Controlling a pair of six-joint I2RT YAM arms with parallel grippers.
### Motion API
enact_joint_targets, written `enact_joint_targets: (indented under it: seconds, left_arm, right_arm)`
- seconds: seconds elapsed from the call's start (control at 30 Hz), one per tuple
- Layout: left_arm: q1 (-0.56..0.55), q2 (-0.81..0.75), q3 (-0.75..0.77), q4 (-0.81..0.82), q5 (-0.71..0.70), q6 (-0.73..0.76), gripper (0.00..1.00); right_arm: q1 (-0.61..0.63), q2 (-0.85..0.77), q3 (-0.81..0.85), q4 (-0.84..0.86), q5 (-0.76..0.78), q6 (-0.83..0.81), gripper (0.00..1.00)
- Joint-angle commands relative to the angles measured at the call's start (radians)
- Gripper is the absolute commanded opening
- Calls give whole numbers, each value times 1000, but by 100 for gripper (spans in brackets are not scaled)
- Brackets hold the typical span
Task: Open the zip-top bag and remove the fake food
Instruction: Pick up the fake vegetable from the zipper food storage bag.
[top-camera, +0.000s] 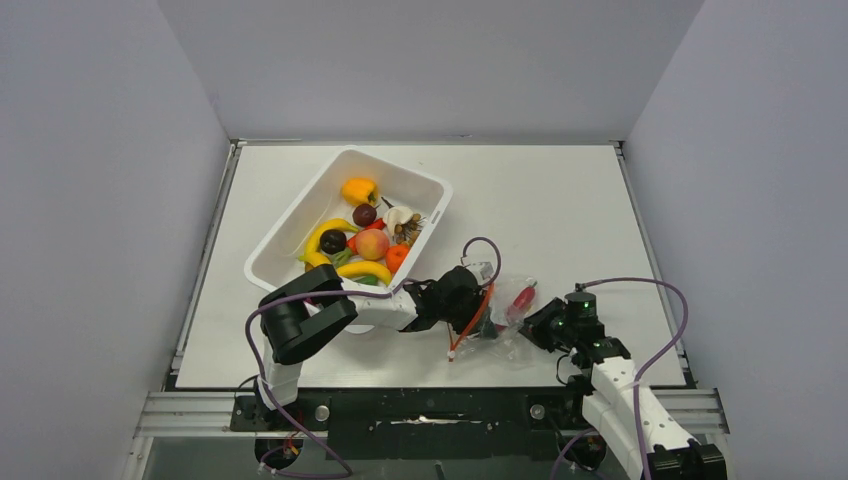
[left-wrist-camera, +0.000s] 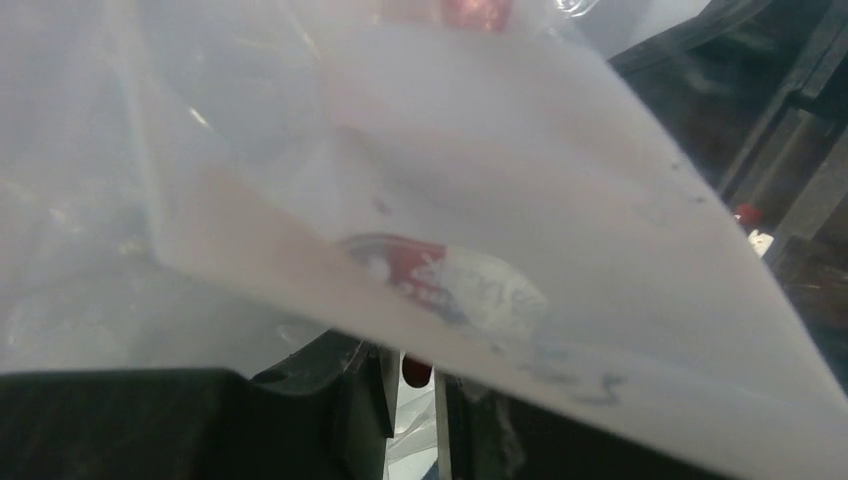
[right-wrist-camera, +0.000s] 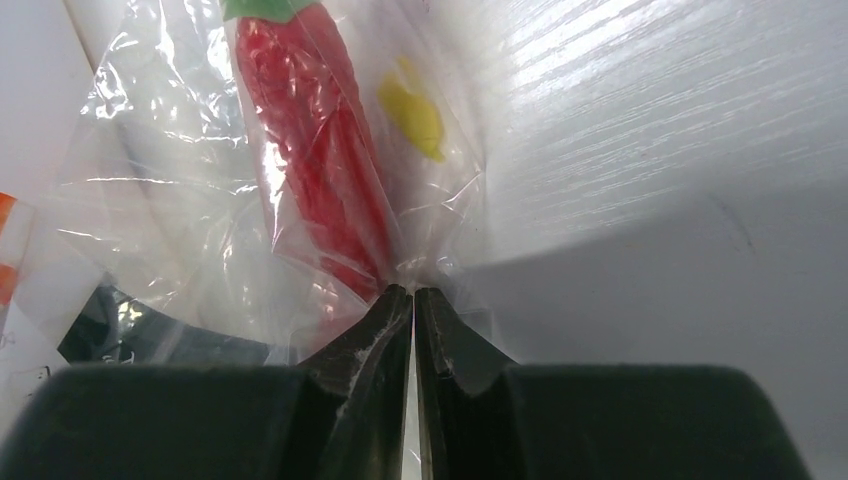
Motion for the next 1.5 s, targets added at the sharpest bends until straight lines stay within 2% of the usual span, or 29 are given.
enact_joint_targets:
  seconds: [0.0, 0.07, 0.23, 0.37, 0.63, 0.77, 0.97, 1.1, 1.2, 1.27, 1.47]
  left_arm:
    - [-2, -69, 5, -11, -52, 26, 9]
    - [-2, -91, -6, -39, -67, 40, 4]
    - [5, -161, -61, -106, -80, 76, 1]
    - [22, -221, -97, -136, -40, 106, 0]
    - [33, -284, -47, -376, -40, 235, 0]
    - [32, -299, -37, -457, -67, 268, 0]
    - [32, -337, -52, -445, -88, 260, 0]
    - [32, -354, -51, -427, -102, 254, 0]
    - [33, -364, -53, -426, -113, 252, 0]
    - [33, -373, -55, -420, -121, 248, 0]
    - [36, -395, -61, -401, -140, 231, 0]
  right_arm:
    - [-6, -26, -5, -62, 42, -21, 10]
    - [-6, -45, 5, -97, 75, -19, 9]
    - [-9, -82, 19, -161, 133, -13, 9]
    - [-11, -83, 21, -166, 139, -7, 9]
    - [-13, -101, 47, -196, 163, -10, 9]
    - [-13, -168, 75, -176, 101, -45, 12]
    - [-11, -274, 156, -175, 62, -95, 21]
    - [-11, -274, 212, -143, -10, -141, 35]
    - [-11, -249, 239, -77, -116, -167, 51]
    - [-9, -231, 249, -29, -182, -177, 57]
    - [47, -199, 193, 133, -311, -174, 63]
